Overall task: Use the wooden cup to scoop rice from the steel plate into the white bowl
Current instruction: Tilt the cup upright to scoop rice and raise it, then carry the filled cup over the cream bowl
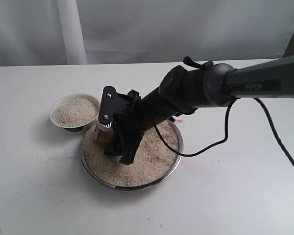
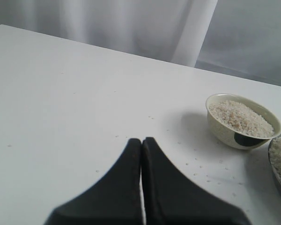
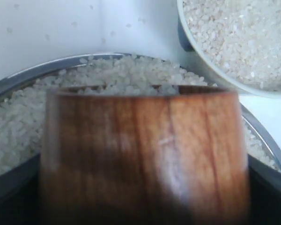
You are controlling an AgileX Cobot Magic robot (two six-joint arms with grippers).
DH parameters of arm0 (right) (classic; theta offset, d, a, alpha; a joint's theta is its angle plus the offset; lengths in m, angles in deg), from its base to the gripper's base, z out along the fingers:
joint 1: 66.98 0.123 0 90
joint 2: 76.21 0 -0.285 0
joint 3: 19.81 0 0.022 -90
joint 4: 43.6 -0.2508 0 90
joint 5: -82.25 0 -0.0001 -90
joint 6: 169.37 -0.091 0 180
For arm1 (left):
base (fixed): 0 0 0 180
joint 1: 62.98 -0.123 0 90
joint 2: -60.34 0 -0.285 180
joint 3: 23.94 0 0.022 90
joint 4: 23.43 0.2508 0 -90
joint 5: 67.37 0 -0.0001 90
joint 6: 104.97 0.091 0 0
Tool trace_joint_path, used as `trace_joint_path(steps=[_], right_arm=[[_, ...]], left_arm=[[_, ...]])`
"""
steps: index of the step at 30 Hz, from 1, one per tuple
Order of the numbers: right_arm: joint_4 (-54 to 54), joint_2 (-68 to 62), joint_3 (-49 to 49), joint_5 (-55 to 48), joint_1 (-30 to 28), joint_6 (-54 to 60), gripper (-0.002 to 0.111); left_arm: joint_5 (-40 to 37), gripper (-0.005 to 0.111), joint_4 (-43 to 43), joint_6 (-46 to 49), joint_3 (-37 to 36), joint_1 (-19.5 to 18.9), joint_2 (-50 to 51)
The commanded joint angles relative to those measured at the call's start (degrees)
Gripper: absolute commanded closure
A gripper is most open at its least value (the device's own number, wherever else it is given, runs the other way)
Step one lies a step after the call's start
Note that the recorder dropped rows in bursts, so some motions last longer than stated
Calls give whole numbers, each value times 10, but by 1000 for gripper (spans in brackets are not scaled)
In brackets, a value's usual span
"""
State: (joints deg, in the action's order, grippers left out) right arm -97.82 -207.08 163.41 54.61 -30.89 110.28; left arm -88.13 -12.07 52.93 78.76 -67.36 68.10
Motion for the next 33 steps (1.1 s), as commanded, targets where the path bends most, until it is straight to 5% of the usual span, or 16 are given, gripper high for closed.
trace_joint_path(steps=[1, 16, 33], right_arm=[[-19, 36, 0, 5, -2, 7, 108], [-8, 67, 86, 80, 5, 9, 108], [65, -91, 295, 187, 51, -37, 108]], left_arm=[[4, 107, -3, -2, 1, 4, 0], [4, 107, -3, -2, 1, 4, 0], [4, 107, -3, -2, 1, 4, 0]])
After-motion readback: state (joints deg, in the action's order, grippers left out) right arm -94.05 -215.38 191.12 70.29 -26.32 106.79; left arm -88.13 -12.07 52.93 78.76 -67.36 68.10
